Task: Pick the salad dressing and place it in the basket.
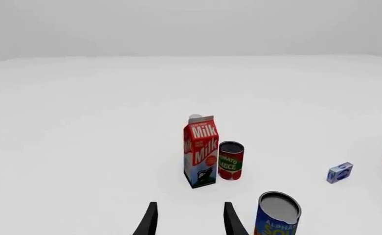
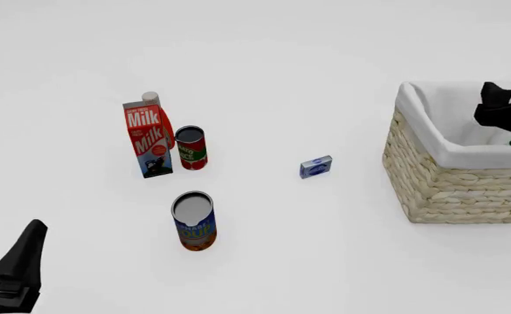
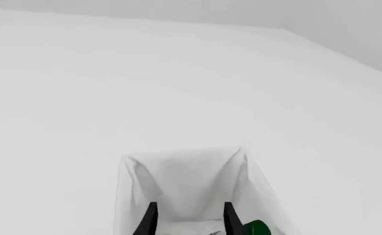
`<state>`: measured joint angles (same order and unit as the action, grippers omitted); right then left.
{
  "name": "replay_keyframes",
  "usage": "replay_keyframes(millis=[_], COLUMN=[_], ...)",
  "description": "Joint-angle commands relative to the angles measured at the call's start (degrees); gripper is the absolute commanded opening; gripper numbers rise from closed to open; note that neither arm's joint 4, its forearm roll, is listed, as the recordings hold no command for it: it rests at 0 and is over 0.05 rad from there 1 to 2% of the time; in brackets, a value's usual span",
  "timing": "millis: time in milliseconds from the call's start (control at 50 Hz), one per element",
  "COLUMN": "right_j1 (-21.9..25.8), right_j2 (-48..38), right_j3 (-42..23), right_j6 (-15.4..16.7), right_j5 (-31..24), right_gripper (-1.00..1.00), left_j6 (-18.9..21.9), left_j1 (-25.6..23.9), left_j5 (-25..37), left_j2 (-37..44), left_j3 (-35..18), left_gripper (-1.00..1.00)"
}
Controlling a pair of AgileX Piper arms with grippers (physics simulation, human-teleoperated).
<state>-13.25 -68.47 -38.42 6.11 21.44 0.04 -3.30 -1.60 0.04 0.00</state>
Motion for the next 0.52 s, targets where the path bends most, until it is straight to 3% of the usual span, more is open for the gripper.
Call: replay_keyframes(millis=[20, 520], right_j1=[0.60, 2.64], right_j2=[7.34, 26.40], right_j3=[5.19, 19.28], right_j6=[-0.78, -2.98], right_j5=[-0.73, -2.91], right_gripper=[1.00, 1.00], left_j6=[0.26, 0.58], left_j1=[0.14, 0.01], left_j5=[-0.31, -0.88], left_j2=[-0.01, 0.00], left_j3=[0.00, 0.00], left_gripper=[1.00, 1.00])
